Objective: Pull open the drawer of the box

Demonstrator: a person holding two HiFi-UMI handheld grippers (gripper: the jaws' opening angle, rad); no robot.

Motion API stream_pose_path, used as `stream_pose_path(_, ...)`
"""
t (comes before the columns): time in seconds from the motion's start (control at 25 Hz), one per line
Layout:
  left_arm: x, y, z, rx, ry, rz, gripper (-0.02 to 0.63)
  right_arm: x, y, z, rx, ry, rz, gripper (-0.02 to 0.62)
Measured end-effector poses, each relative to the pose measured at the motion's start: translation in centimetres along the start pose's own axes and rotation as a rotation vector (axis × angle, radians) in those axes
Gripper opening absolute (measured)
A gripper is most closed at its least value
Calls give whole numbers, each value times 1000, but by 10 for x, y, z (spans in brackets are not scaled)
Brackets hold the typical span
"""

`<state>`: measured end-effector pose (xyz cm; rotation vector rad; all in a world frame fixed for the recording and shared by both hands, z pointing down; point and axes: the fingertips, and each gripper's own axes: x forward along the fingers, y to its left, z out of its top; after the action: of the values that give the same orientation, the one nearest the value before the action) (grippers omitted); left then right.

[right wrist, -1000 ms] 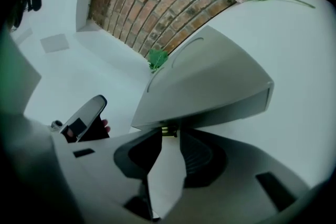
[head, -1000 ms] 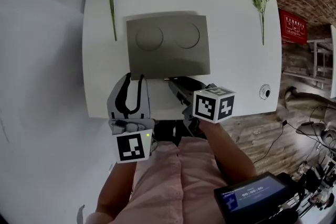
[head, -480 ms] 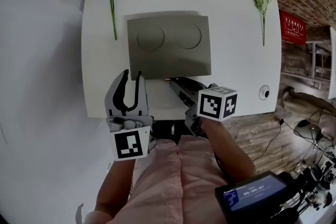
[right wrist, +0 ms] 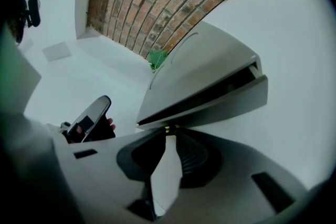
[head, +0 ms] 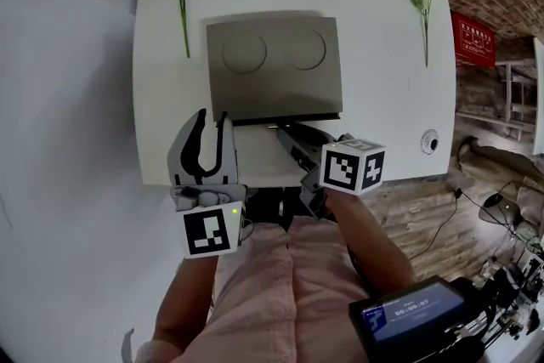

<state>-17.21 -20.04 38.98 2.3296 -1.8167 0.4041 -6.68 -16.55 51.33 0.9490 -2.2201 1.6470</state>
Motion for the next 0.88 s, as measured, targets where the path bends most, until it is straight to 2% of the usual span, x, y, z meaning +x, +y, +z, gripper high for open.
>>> stream_pose_path(0.88, -30, -8, 6, 31, -30, -24, 117, -15, 2, -31, 20, -16, -19, 66)
